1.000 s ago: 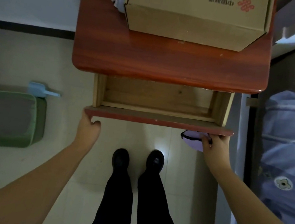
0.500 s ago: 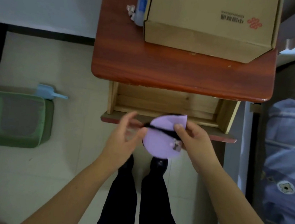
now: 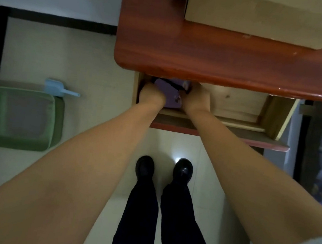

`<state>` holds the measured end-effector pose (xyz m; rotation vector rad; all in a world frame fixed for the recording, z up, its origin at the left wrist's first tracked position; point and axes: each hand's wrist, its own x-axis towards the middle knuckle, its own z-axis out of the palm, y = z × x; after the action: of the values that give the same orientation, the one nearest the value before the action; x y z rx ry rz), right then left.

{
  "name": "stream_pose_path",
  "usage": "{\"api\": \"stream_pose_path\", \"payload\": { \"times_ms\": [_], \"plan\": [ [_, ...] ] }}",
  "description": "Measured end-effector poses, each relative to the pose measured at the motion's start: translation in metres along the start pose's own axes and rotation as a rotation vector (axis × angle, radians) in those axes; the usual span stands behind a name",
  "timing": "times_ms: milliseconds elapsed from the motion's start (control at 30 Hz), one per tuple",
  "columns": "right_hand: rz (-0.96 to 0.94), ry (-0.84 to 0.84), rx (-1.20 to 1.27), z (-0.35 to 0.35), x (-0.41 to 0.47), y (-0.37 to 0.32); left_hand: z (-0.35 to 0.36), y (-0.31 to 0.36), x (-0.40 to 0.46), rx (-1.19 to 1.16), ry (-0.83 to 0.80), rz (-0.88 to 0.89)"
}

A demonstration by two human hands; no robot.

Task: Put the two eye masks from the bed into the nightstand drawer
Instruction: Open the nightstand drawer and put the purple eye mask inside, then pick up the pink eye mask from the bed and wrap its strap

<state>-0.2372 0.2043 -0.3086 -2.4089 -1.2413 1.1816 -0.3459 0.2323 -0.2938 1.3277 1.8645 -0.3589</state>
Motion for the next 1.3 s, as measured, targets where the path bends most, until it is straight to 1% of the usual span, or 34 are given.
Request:
{"api": "stream_pose_path", "payload": {
  "times_ms": [67, 133, 200, 233, 267, 333, 400, 467, 533, 600, 667, 733, 867, 967, 1133, 1300],
  "plan": [
    [-0.007, 0.009, -0.038, 0.003, -0.001, 0.000, -0.005, 0.007, -0.007, 0.102, -0.041, 0.030],
    [0.004, 0.000, -0.030, -0.004, -0.007, 0.001, -0.005, 0.008, -0.013, 0.129, -0.065, 0.043],
    [0.002, -0.017, -0.044, -0.021, -0.020, 0.005, -0.008, 0.002, -0.024, -0.008, -0.019, -0.013],
    [0.011, -0.020, -0.056, -0.033, -0.030, 0.009, -0.011, -0.001, -0.035, -0.049, 0.016, 0.004],
    [0.037, -0.015, -0.061, -0.048, -0.043, 0.012, -0.017, -0.002, -0.050, -0.044, 0.005, 0.051],
    [0.091, 0.015, -0.058, -0.084, -0.076, 0.018, -0.032, -0.005, -0.087, 0.049, -0.026, 0.219],
    [0.083, 0.068, -0.095, -0.122, -0.117, 0.025, -0.047, -0.003, -0.129, 0.133, -0.023, 0.384],
    [0.025, 0.172, -0.193, -0.160, -0.157, 0.034, -0.059, 0.010, -0.169, 0.234, 0.055, 0.560],
    [-0.036, 0.315, -0.302, -0.198, -0.191, 0.047, -0.065, 0.038, -0.206, 0.354, 0.162, 0.774],
    [-0.045, 0.406, -0.391, -0.236, -0.217, 0.063, -0.066, 0.077, -0.242, 0.429, 0.217, 0.944],
    [0.009, 0.474, -0.431, -0.275, -0.238, 0.084, -0.059, 0.120, -0.276, 0.494, 0.227, 1.074],
    [0.084, 0.553, -0.419, -0.312, -0.255, 0.113, -0.047, 0.163, -0.305, 0.553, 0.232, 1.174],
    [0.230, 0.670, -0.359, -0.383, -0.280, 0.190, -0.005, 0.249, -0.351, 0.701, 0.253, 1.374],
    [0.335, 0.698, -0.305, -0.424, -0.289, 0.262, 0.048, 0.312, -0.376, 0.834, 0.217, 1.473],
    [0.512, 0.619, -0.238, -0.467, -0.282, 0.403, 0.177, 0.414, -0.413, 0.888, 0.053, 1.510],
    [0.591, 0.530, -0.143, -0.491, -0.252, 0.521, 0.310, 0.502, -0.435, 0.965, -0.051, 1.513]
  ]
}}
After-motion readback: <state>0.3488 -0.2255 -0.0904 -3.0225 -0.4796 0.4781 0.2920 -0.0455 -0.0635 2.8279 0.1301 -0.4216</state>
